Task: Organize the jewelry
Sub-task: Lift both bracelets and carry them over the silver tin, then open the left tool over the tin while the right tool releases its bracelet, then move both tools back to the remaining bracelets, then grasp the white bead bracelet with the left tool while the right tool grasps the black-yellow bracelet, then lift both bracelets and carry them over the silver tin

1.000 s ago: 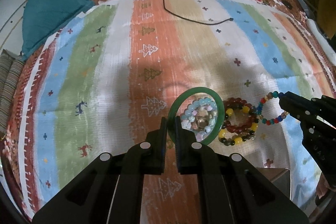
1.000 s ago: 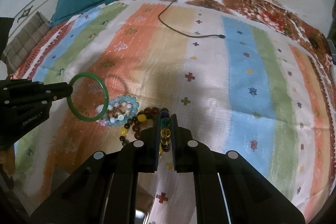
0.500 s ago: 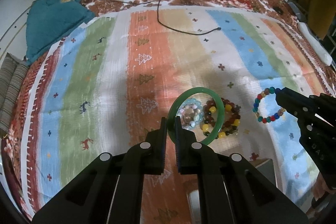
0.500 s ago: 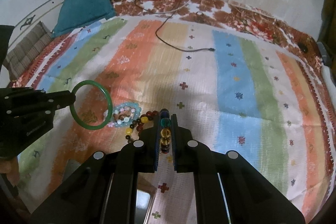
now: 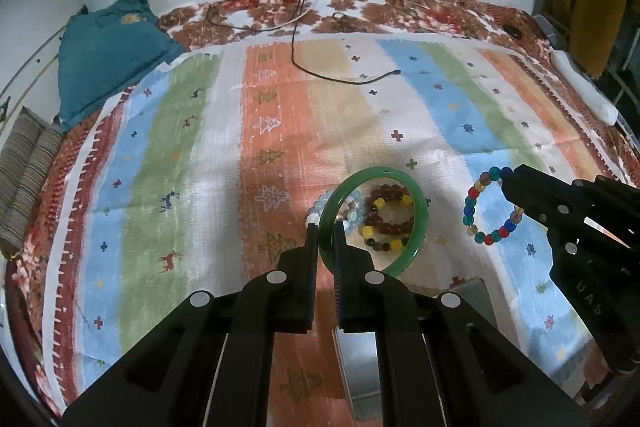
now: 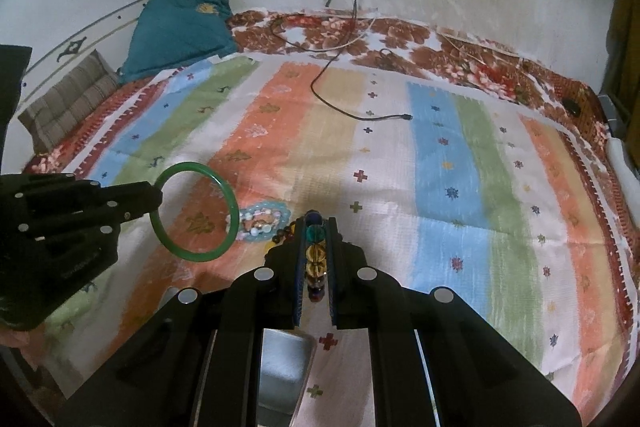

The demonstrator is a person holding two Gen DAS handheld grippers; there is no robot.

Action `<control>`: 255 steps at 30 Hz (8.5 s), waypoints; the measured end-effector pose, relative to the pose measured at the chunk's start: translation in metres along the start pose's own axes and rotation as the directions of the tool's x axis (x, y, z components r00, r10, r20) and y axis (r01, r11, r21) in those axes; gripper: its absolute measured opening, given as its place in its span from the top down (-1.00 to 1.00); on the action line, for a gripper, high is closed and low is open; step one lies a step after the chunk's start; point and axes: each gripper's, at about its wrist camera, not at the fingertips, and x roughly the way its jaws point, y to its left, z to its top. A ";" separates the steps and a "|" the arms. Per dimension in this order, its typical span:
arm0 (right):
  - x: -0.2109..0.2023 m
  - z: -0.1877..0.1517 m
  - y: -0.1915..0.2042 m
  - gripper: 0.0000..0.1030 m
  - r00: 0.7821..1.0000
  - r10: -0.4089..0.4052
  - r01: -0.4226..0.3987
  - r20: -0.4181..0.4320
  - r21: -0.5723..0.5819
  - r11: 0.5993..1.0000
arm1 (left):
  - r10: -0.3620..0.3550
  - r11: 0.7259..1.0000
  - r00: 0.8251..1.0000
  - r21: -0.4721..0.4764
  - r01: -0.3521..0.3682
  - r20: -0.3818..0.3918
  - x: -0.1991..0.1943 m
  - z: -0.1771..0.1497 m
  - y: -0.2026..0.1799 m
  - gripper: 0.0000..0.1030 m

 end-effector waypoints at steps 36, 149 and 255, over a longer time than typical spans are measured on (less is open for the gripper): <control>-0.061 -0.053 0.025 0.80 0.997 0.066 -0.064 0.038 -0.040 0.997 | -0.022 1.000 0.997 0.023 0.020 0.075 -0.057 -0.060 -0.020 0.87; 0.157 -0.017 -0.027 0.22 0.927 -0.015 0.045 -0.375 0.073 0.996 | 0.005 0.998 0.958 -0.066 -0.025 -0.285 0.164 0.007 0.019 0.24; -0.054 -0.038 0.015 0.79 0.997 0.035 -0.035 0.076 0.001 0.999 | -0.095 0.995 0.990 -0.012 0.097 0.106 -0.059 -0.044 -0.026 0.65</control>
